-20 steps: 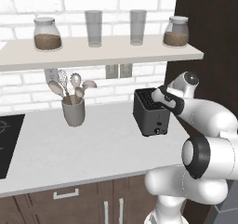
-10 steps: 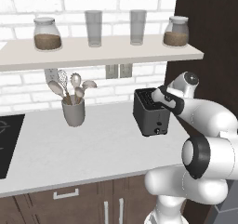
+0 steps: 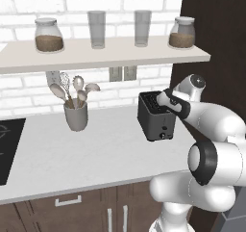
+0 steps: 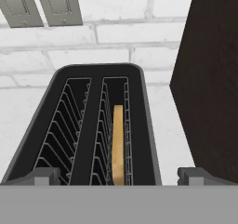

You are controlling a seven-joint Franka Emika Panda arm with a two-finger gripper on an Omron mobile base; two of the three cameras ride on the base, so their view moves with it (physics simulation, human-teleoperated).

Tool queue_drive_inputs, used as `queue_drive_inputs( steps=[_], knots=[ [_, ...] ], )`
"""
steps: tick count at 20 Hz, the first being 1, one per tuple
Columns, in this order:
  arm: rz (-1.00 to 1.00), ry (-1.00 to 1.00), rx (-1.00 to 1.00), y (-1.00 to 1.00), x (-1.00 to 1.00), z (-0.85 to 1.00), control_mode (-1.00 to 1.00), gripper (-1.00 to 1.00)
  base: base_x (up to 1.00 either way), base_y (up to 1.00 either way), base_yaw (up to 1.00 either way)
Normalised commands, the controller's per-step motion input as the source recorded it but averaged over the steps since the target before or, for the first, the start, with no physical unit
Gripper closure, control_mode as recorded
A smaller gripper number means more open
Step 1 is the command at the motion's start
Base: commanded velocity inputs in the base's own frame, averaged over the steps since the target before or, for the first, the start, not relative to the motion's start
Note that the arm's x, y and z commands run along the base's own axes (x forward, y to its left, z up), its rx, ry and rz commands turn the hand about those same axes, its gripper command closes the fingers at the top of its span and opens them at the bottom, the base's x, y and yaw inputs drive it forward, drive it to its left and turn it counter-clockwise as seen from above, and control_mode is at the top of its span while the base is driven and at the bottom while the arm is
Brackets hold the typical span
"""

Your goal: Start the toaster. Once the lever pops up, take the bread to the plate on the dining counter.

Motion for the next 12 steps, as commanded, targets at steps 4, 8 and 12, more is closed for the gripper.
queue_drive_inputs(
  steps=[4, 8, 12],
  knots=[
    [0.00, 0.00, 0.00, 0.00, 0.00, 0.00, -1.00, -1.00, 0.00, 0.00, 0.00],
    [0.00, 0.00, 0.00, 0.00, 0.00, 0.00, -1.00, -1.00, 0.00, 0.00, 0.00],
    [0.00, 0.00, 0.00, 0.00, 0.00, 0.00, -1.00, -1.00, 0.00, 0.00, 0.00]
  ],
)
